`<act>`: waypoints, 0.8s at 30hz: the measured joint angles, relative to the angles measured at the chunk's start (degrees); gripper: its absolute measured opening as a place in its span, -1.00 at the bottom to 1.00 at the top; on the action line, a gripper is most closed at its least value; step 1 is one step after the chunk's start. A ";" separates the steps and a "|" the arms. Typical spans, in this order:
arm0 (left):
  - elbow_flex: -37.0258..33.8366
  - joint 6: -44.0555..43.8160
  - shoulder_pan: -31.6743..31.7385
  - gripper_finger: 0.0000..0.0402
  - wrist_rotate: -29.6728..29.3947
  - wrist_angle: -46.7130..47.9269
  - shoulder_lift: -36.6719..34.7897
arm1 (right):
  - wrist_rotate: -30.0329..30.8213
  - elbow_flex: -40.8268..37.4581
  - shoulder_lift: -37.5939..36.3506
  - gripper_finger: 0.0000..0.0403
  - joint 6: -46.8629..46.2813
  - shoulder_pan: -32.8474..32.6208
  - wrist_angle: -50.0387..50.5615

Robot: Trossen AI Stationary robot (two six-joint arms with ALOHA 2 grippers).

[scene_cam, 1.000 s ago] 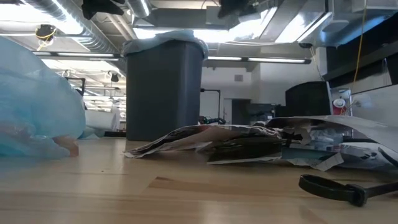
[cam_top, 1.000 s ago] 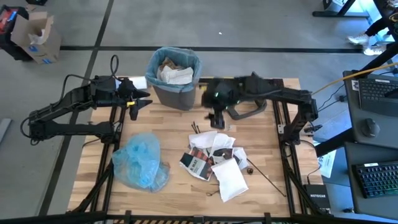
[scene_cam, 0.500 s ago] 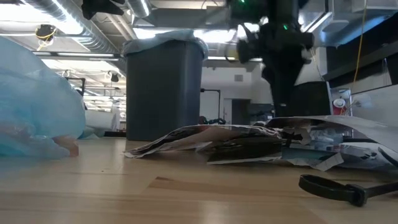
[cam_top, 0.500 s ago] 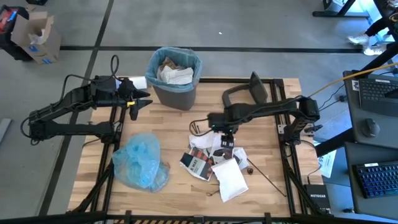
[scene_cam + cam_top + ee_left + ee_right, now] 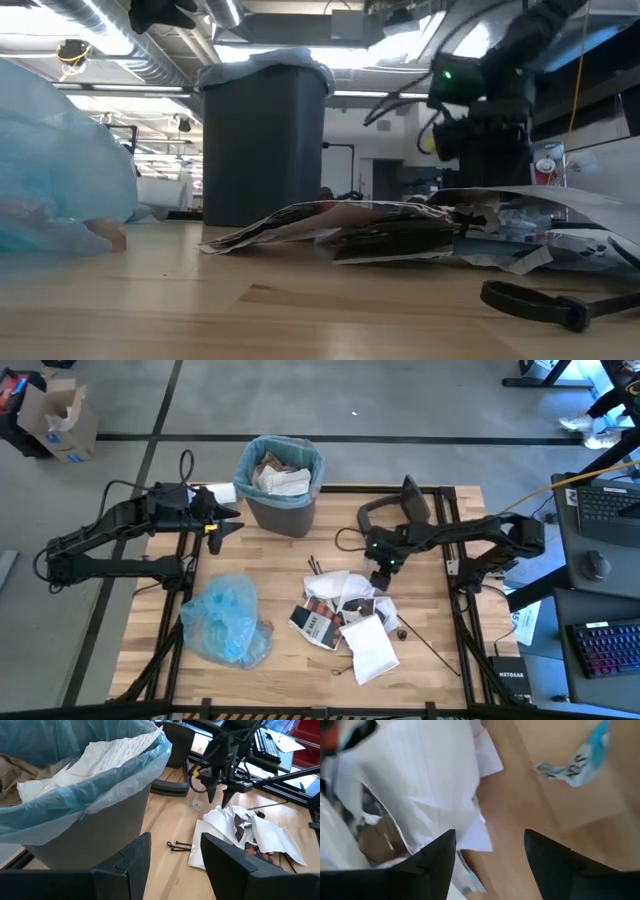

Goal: Pick and place trash into bin
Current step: Put the piece of white notebook into the trash bin

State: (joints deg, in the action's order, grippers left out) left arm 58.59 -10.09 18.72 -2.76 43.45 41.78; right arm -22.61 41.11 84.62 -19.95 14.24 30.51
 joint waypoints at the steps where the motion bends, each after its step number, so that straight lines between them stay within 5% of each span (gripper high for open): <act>1: 0.00 0.02 0.00 -0.17 0.00 -0.02 0.00 | -1.89 -1.67 -0.16 0.13 -1.00 0.61 -2.40; 9: 0.00 0.22 0.00 -0.17 0.00 -0.05 0.00 | -15.42 -9.51 -0.15 0.13 -11.52 2.21 -20.73; 16: -0.03 0.24 0.00 -0.17 0.00 -0.36 0.00 | -14.80 -10.09 -0.15 0.10 -15.50 -0.23 -30.77; 20: -0.05 0.24 0.00 -0.17 0.00 -0.38 0.00 | -12.73 -10.06 -0.15 -0.14 -16.19 -2.03 -33.48; 24: -0.07 0.59 0.00 -0.17 0.01 -0.48 0.00 | -12.29 -10.06 -0.15 -0.61 -16.23 -2.73 -33.78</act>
State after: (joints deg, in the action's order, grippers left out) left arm 58.52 -9.50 18.72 -2.75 42.97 41.78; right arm -34.90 31.05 84.47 -36.19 11.51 -3.26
